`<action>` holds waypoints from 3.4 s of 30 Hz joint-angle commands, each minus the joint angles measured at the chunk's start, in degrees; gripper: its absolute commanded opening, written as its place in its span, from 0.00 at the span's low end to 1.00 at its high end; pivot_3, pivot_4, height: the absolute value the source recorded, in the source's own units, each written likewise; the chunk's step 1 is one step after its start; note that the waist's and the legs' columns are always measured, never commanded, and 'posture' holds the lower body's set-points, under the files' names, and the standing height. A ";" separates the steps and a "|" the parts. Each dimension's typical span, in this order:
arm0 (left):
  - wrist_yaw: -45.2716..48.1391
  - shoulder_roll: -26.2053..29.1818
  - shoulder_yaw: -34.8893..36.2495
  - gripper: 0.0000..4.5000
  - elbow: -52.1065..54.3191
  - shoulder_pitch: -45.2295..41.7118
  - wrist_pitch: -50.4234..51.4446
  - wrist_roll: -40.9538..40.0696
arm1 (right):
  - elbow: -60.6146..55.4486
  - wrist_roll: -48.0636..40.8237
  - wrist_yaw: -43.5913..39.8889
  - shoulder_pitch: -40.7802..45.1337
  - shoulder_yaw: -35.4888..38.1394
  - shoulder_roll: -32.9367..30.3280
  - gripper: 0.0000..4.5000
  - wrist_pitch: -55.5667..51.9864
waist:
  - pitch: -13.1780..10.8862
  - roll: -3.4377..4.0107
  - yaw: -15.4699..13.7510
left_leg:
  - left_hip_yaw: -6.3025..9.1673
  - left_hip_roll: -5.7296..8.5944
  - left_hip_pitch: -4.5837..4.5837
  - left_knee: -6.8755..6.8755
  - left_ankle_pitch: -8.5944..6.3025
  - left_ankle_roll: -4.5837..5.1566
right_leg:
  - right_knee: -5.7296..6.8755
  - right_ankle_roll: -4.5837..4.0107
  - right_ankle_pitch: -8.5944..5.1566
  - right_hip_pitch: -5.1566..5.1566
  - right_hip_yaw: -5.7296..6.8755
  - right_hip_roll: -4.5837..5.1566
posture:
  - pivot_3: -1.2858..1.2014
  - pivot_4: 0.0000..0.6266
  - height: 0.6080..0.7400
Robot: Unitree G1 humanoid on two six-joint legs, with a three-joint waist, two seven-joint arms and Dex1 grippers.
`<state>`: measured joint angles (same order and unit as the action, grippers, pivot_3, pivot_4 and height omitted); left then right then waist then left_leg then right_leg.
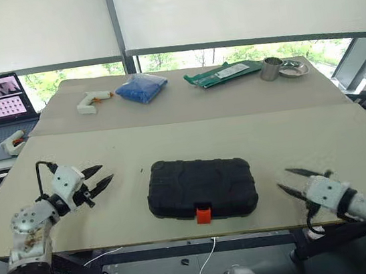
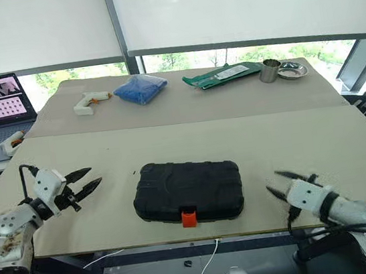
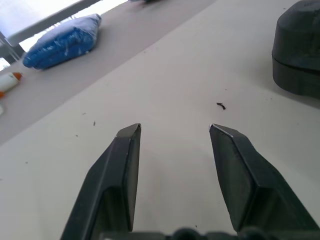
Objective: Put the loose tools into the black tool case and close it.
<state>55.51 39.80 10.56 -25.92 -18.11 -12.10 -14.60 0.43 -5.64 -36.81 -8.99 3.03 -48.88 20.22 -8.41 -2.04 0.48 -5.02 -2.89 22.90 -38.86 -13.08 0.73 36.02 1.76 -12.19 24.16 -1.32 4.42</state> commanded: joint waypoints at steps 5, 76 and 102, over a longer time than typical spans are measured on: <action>4.29 -6.18 -7.68 0.00 -7.80 -17.78 5.20 2.10 | -23.57 -13.40 -11.74 -7.22 -1.89 -3.78 0.01 -16.65 | 0.00 -0.29 -0.30 | 0.04 0.04 0.13 -0.11 0.00 0.00 | -0.09 0.20 0.07 0.01 0.02 -0.02 | 0.52 0.24 1.00; 4.38 -16.83 -25.22 0.00 7.93 -19.51 44.42 5.48 | -2.11 -2.89 -7.48 26.52 -13.17 22.20 0.01 -29.43 | 0.38 -0.21 0.63 | 0.47 0.12 -0.07 -0.02 0.03 0.01 | 0.05 -0.12 -0.08 -0.10 0.08 -0.18 | 0.52 0.24 1.00; -5.03 -20.76 -13.58 0.00 7.67 -19.44 36.39 -0.53 | 8.59 1.71 -10.04 35.98 -16.56 26.68 0.01 -29.11 | 0.35 -0.12 1.81 | 1.14 0.22 -0.57 0.11 0.05 -0.02 | 0.17 -0.56 0.41 0.02 -1.00 -1.18 | 0.52 0.24 1.00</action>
<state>51.08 18.99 -4.17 -18.40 -37.72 24.98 -14.90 9.74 -3.61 -47.23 25.63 -14.00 -22.45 -10.19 -8.06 -2.16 2.29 -3.88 -2.66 22.37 -38.75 -13.03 0.71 36.18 1.20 -11.77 24.21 -2.33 3.24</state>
